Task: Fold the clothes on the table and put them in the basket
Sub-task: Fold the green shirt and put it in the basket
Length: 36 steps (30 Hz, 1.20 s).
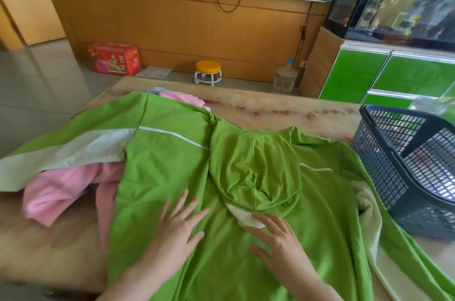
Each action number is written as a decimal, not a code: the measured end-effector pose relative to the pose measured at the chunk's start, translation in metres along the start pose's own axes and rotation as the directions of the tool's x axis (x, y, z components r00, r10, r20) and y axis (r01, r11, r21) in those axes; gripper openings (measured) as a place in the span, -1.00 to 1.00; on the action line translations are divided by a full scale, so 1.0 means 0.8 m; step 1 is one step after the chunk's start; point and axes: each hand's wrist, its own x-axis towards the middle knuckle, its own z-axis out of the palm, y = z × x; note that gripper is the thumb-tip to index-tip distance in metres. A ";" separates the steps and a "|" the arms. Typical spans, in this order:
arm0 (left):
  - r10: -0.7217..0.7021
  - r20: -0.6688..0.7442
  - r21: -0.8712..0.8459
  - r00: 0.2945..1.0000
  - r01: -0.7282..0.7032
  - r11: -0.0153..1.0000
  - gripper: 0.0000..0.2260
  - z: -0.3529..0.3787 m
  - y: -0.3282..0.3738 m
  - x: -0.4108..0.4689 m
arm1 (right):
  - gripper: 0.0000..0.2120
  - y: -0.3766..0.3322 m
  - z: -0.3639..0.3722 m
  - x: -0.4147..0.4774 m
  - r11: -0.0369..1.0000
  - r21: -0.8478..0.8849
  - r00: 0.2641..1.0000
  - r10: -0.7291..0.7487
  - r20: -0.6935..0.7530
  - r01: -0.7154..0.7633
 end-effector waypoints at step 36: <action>-0.238 0.364 0.166 0.901 0.189 0.968 -0.54 -0.047 -0.003 -0.112 | -0.82 0.032 -0.076 -0.174 0.957 -0.288 0.985 0.029 0.172 0.022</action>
